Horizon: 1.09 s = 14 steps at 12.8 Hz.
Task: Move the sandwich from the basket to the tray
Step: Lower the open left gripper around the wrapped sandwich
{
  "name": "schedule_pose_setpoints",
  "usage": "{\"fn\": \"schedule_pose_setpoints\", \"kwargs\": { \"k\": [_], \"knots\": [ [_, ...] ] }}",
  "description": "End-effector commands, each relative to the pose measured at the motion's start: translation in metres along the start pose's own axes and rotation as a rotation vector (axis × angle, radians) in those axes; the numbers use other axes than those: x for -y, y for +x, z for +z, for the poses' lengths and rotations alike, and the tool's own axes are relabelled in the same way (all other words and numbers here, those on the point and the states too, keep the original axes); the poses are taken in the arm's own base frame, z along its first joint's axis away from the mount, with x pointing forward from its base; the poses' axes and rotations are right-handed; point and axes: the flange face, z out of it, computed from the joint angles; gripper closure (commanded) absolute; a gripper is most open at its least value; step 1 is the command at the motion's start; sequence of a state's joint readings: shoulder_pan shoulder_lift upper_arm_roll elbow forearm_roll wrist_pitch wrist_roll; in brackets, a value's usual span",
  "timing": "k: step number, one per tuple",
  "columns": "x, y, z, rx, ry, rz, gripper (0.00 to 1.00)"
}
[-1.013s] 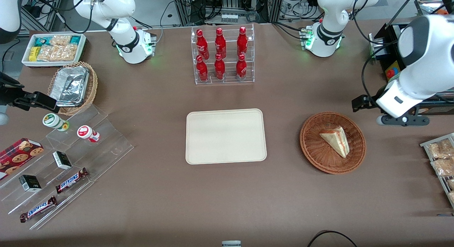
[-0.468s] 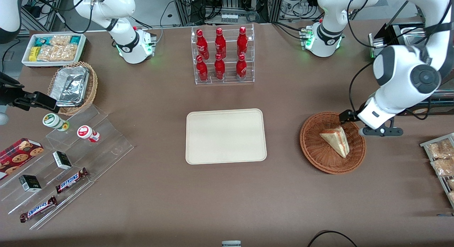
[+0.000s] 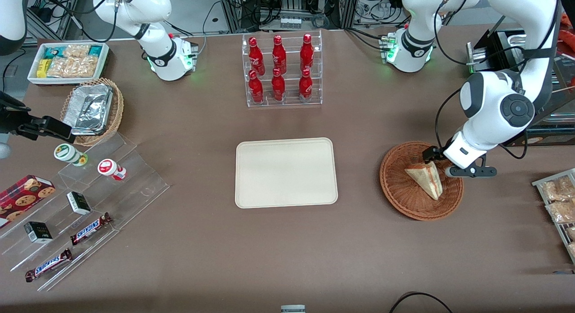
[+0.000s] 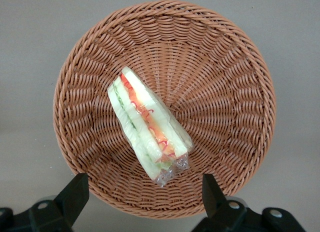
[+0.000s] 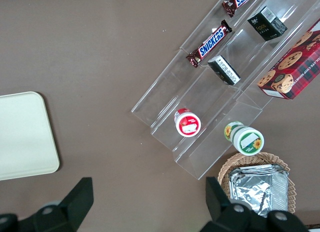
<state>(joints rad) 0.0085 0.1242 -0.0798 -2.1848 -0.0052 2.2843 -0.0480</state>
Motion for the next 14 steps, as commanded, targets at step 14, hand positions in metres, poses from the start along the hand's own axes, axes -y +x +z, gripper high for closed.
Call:
{"fn": "schedule_pose_setpoints", "kwargs": {
  "k": [14],
  "knots": [
    [-0.013, 0.015, 0.039, -0.008, -0.016, -0.612, 0.00]
  ]
}}
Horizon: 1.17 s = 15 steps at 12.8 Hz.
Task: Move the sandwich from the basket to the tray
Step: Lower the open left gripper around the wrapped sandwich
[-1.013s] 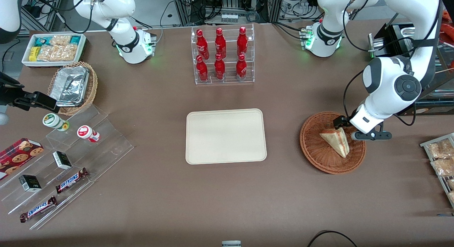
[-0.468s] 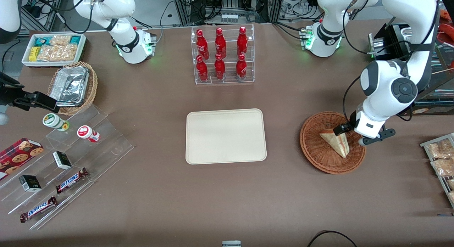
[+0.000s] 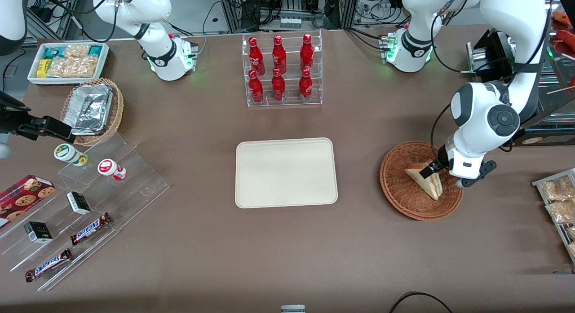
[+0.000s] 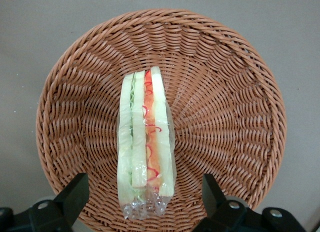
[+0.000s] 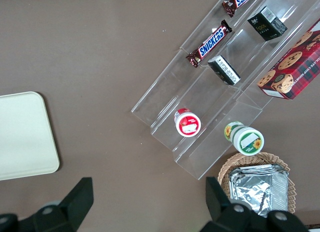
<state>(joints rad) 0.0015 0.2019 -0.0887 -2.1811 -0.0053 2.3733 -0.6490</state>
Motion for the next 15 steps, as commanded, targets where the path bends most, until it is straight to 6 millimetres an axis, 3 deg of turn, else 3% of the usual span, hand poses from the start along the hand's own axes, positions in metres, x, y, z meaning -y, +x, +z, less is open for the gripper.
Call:
{"fn": "schedule_pose_setpoints", "kwargs": {
  "k": [1, 11, 12, 14, 15],
  "knots": [
    [-0.006, 0.002, 0.008, 0.007, 0.000, -0.027, 0.00],
    [-0.005, 0.003, 0.048, 0.052, 0.020, -0.107, 0.00],
    [-0.005, 0.004, 0.049, 0.052, 0.020, -0.108, 0.13],
    [-0.005, 0.003, 0.045, 0.054, 0.023, -0.111, 0.80],
    [-0.006, 0.004, 0.041, 0.051, 0.022, -0.103, 0.99]
  ]
}}
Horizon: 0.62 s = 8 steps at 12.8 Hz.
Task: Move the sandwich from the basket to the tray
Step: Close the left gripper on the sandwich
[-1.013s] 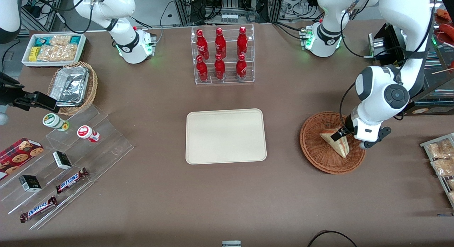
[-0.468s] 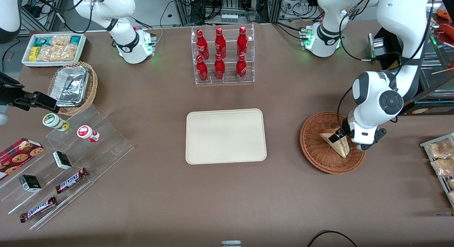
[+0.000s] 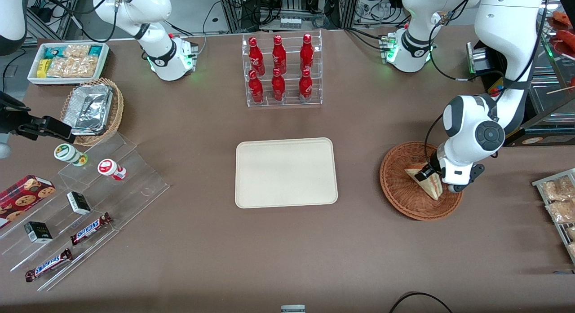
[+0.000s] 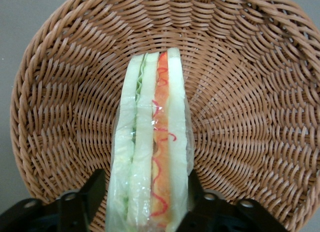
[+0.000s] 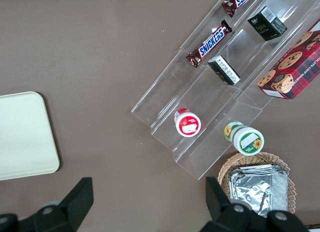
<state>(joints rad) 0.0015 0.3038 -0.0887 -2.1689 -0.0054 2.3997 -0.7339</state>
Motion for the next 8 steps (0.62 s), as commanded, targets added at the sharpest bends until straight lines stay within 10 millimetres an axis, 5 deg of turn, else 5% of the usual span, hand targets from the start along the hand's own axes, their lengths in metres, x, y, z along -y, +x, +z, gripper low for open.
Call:
{"fn": "schedule_pose_setpoints", "kwargs": {
  "k": [1, 4, 8],
  "knots": [
    [-0.006, 0.002, -0.019, -0.005, -0.011, -0.003, 1.00],
    [-0.027, 0.006, -0.052, 0.018, 0.028, 0.046, 1.00],
    [-0.074, -0.025, -0.086, 0.040, 0.067, 0.225, 1.00]
  ]
}}
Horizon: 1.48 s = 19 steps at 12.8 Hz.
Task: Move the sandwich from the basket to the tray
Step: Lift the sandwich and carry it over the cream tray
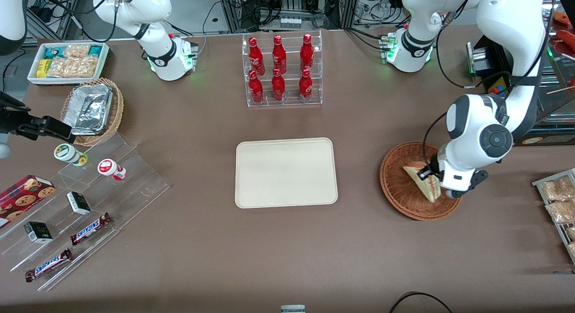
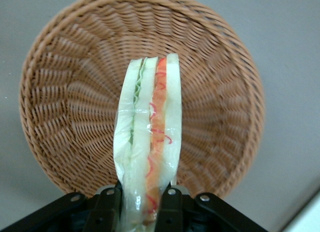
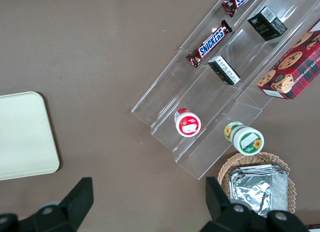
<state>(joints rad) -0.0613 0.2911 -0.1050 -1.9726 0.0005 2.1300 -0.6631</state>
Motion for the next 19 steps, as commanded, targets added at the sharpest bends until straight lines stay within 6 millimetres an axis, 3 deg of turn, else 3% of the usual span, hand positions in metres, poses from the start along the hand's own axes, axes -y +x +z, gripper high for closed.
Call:
{"fn": "schedule_pose_setpoints", "kwargs": {
  "k": [1, 8, 13, 19],
  "knots": [
    [-0.043, -0.027, -0.027, 0.002, 0.033, 0.113, 1.00],
    [-0.146, -0.113, -0.025, -0.021, 0.034, 0.313, 1.00],
    [-0.240, -0.172, 0.007, -0.032, 0.032, 0.362, 1.00],
    [-0.311, -0.236, 0.036, -0.039, 0.013, 0.363, 1.00]
  ]
}}
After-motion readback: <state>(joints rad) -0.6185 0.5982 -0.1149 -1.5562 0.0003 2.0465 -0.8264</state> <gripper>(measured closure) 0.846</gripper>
